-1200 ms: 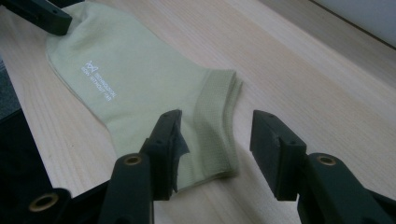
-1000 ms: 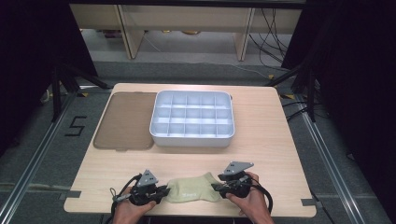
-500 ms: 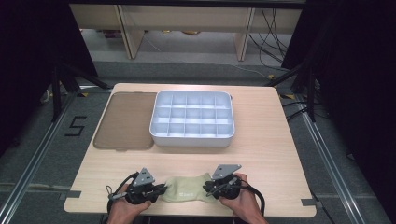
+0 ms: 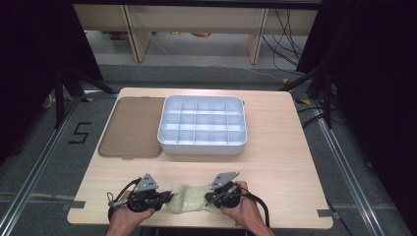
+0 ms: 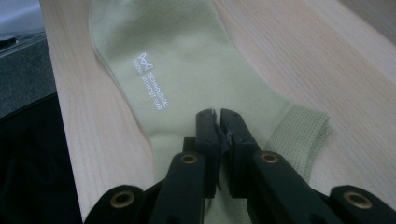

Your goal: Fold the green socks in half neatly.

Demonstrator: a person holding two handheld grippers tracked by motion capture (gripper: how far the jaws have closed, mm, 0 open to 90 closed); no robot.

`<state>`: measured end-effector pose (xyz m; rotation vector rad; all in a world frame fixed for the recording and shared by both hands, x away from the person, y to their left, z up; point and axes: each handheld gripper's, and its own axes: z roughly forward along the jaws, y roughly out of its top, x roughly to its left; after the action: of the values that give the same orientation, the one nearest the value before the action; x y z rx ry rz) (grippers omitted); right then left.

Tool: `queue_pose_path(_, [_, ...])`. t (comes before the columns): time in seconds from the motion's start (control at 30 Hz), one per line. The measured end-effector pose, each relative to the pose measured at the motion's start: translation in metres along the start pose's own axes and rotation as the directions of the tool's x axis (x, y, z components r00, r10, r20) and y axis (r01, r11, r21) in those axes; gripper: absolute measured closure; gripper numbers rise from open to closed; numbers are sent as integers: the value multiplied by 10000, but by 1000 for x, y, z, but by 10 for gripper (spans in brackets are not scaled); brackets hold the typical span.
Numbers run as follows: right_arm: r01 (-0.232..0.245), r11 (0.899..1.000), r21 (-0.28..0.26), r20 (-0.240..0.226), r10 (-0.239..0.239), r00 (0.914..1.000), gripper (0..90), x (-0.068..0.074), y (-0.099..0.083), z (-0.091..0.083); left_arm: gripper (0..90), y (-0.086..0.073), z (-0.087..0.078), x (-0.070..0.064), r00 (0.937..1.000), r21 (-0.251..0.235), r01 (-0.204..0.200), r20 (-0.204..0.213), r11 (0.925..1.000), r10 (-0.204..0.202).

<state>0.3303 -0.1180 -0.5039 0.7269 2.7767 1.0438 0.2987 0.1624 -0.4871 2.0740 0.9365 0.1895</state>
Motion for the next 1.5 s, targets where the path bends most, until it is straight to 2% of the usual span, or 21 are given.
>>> queue_pose_path(0.07, [-30,9999,-167,-35,29,10000,866,1,1,3,835,5,-2,1,10000,26,-23,50,10000,23])
queue_pose_path(0.13, [-22,10000,-8,-73,22,10000,866,1,2,2,834,7,-2,1,9999,-9,-141,90,9999,141])
queue_pose_path(0.17, [3,10000,-71,-73,-4,10000,866,1,3,3,834,8,-1,0,9999,-116,36,133,9999,-34])
queue_pose_path(0.3, [-41,10000,-89,-201,39,9998,864,2,7,6,832,17,1,-4,9998,-198,-54,198,9998,58])
queue_pose_path(0.37, [-43,9998,-215,-186,39,9998,863,2,9,11,832,24,4,-7,9990,-71,-350,264,9994,351])
queue_pose_path(0.53, [73,9999,-119,-198,-75,9998,862,1,12,12,832,31,10,-12,9990,-381,-12,442,9993,29])
queue_pose_path(0.57, [38,9998,-189,-223,-42,9997,861,1,13,13,832,32,10,-11,9986,-203,-298,431,9994,306])
queue_pose_path(0.6, [33,9998,-195,-247,-38,9997,857,1,13,13,832,33,12,-12,9987,-357,-102,497,9993,119])
queue_pose_path(0.67, [39,9998,-192,-224,-43,9997,833,0,13,12,832,34,13,-12,9982,-326,-186,566,9993,204])
queue_pose_path(0.7, [-5,9997,-231,-226,-1,9997,830,-2,13,9,832,34,12,-11,9980,-187,-335,537,9993,345])
queue_pose_path(0.8, [-228,9979,-603,-13,227,9997,837,-8,12,-3,832,34,12,-11,9977,-162,-346,576,9993,354])
queue_pose_path(0.9, [-316,9978,-581,248,331,9991,862,-17,8,-17,832,34,14,-13,9988,-300,-22,482,9995,37])
queue_pose_path(0.93, [-442,9969,-654,404,469,9981,866,-18,5,-19,831,34,13,-12,9981,-149,-265,544,9995,273])
queue_pose_path(1.03, [-449,9981,-412,466,468,9978,872,-23,0,-25,831,35,16,-14,9983,-226,-95,574,9997,108])
queue_pose_path(1.13, [-623,9976,-297,349,633,9974,872,-23,-5,-20,830,37,18,-15,9979,-100,-291,583,9995,297])
queue_pose_path(1.17, [-400,9991,-151,270,404,9988,872,-24,-5,-19,830,37,19,-16,9978,-173,-188,638,9997,199])
queue_pose_path(1.23, [-632,9980,-54,234,633,9977,877,-24,-4,-13,829,39,23,-19,9960,-248,102,895,9996,-79])
queue_pose_path(1.3, [-634,9979,-108,311,637,9975,878,-25,-3,-10,830,41,25,-20,9954,-218,-82,953,9997,103])
queue_pose_path(1.4, [-576,9983,-106,290,579,9979,880,-26,-2,-9,830,42,29,-23,9945,-347,79,1044,9994,-42])
queue_pose_path(1.47, [-402,9990,-179,174,405,9990,880,-28,-1,-8,830,44,32,-23,9935,-242,-26,1133,9997,53])
queue_pose_path(1.5, [-633,9980,-7,146,633,9979,880,-26,-1,-9,830,45,33,-24,9935,-291,-2,1136,9996,35])
